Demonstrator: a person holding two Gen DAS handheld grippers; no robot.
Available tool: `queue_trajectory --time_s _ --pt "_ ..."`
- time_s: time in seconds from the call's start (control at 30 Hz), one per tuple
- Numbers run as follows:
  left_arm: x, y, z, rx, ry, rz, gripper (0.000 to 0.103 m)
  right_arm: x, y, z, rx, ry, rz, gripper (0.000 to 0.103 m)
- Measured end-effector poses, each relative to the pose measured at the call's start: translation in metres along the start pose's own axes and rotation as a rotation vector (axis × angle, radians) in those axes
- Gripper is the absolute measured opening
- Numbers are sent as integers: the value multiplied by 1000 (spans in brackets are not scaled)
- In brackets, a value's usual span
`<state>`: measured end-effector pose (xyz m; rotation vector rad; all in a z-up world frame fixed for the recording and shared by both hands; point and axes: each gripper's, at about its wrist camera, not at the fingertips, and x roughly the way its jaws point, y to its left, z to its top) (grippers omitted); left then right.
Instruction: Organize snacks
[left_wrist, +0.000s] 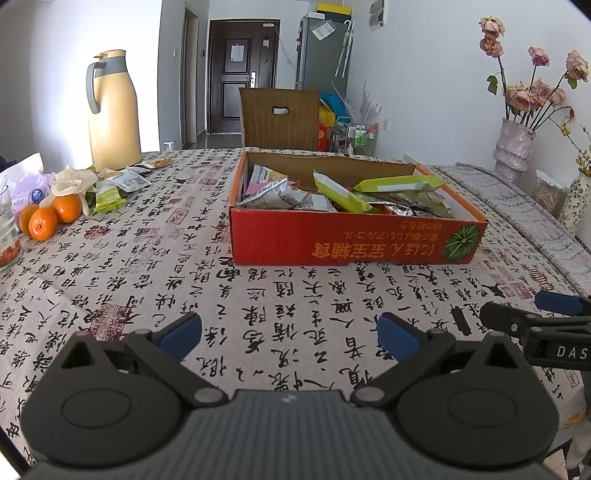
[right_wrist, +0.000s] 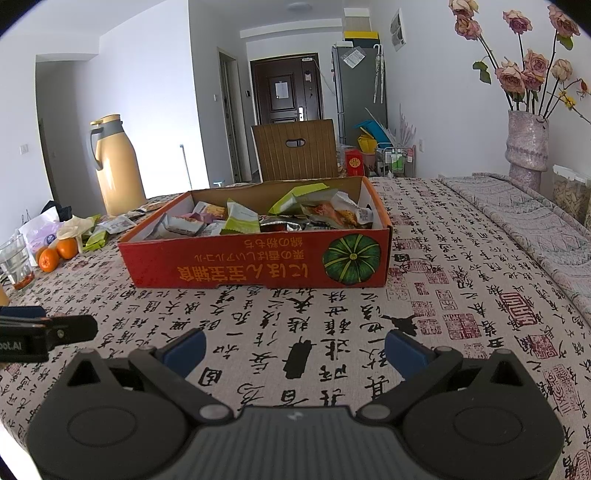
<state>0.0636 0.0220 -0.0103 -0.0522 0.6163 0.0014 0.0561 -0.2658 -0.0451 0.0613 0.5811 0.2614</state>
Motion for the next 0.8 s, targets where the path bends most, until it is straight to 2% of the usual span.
queue_trajectory --time_s 0.8 --pt "2 1 0 4 -11 -15 103 2 -1 -1 1 5 1 103"
